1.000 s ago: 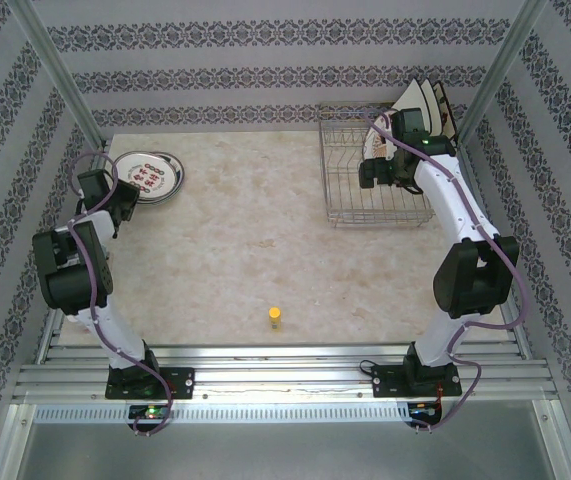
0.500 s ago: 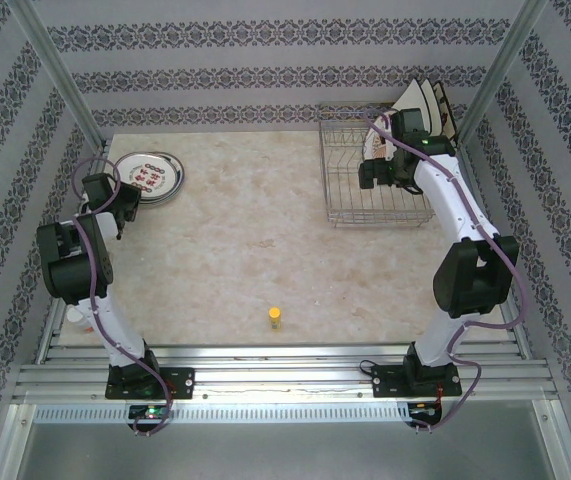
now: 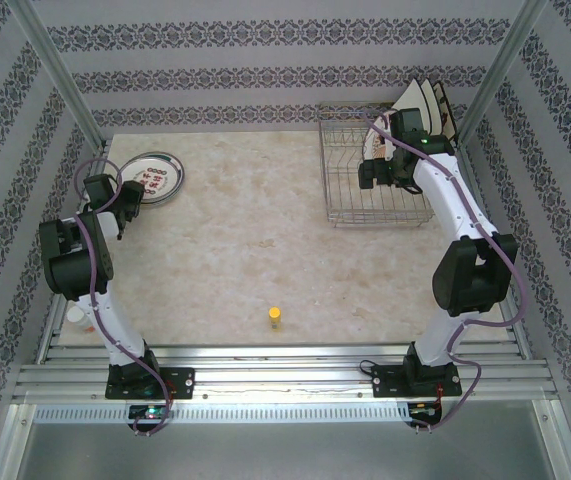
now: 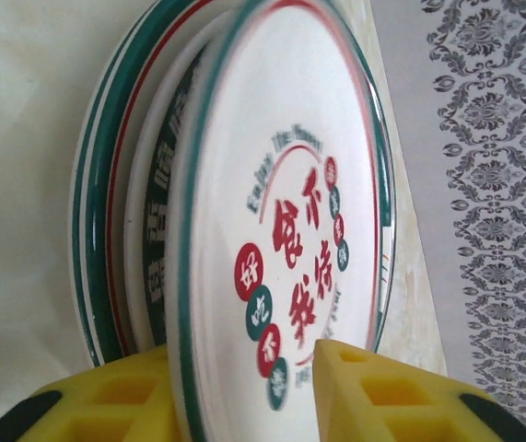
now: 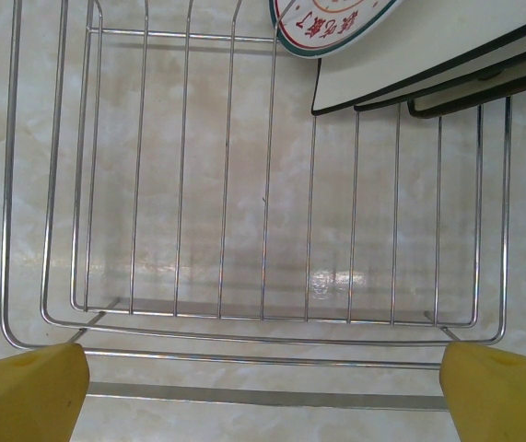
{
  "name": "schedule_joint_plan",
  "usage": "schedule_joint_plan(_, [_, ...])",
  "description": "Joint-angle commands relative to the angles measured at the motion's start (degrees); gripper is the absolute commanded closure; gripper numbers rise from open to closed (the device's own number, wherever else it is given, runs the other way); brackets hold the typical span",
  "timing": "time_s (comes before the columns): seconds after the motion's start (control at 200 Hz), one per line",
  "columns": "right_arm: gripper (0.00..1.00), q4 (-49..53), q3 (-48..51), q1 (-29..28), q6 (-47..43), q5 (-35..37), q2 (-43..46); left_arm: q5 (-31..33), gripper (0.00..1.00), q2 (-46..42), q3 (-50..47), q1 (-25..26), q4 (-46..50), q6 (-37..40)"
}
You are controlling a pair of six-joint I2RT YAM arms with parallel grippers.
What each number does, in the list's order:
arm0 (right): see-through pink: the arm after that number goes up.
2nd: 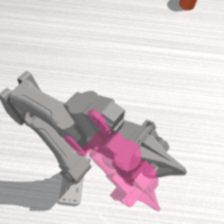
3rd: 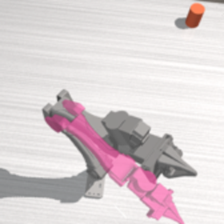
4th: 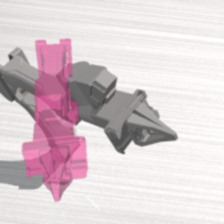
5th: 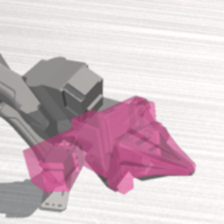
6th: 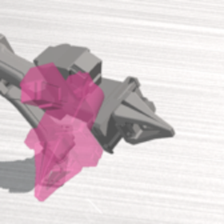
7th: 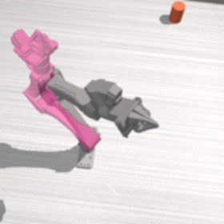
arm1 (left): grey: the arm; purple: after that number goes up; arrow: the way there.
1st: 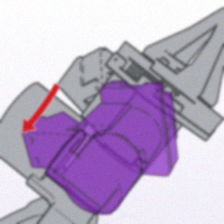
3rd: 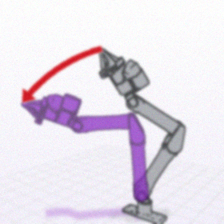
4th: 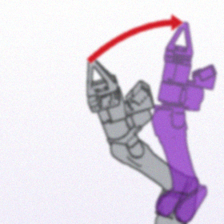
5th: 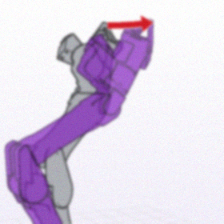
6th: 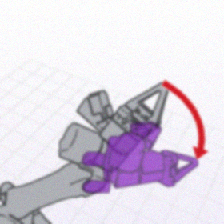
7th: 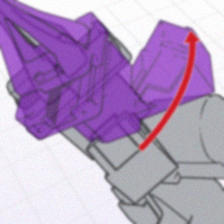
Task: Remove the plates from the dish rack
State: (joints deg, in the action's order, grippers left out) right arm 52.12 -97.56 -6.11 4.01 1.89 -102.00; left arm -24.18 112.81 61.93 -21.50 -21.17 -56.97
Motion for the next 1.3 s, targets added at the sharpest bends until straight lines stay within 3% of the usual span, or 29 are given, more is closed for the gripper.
schedule_joint_plan(0.0, [0.02, 0.9, -1.6, 0.3, -1.2, -0.5, -0.2, -0.1, 0.62, -2.2, 2.4, -0.4, 4.5, 5.0])
schedule_joint_plan(0.235, [0.02, 0.9, -1.7, 0.2, -1.2, -0.7, 0.0, 2.1, 0.54, -5.9, 5.3, -0.2, 15.0, 14.2])
schedule_joint_plan(0.475, [0.02, 0.8, -2.4, -0.1, -1.0, -1.3, -0.5, 7.5, 0.35, -9.0, 10.3, 1.6, 28.1, 25.9])
schedule_joint_plan(0.695, [0.02, 0.9, -2.6, -0.3, -1.1, -1.2, -0.2, 10.2, 0.28, -9.9, 12.4, 3.0, 34.6, 32.2])
schedule_joint_plan(0.934, [0.02, 0.6, -6.1, -0.2, -1.3, 0.6, -2.0, 18.4, 0.0, -13.3, 24.8, 11.8, 57.4, 48.8])
schedule_joint_plan(1.119, [0.02, 0.7, -16.1, 0.6, -1.0, 3.4, -9.2, 18.4, 0.0, -10.4, 33.3, 16.9, 71.5, 53.4])
schedule_joint_plan(1.294, [0.03, -0.6, -27.1, 1.1, -1.6, 7.0, -17.8, 18.8, 0.0, -8.4, 34.5, 20.5, 74.3, 54.4])
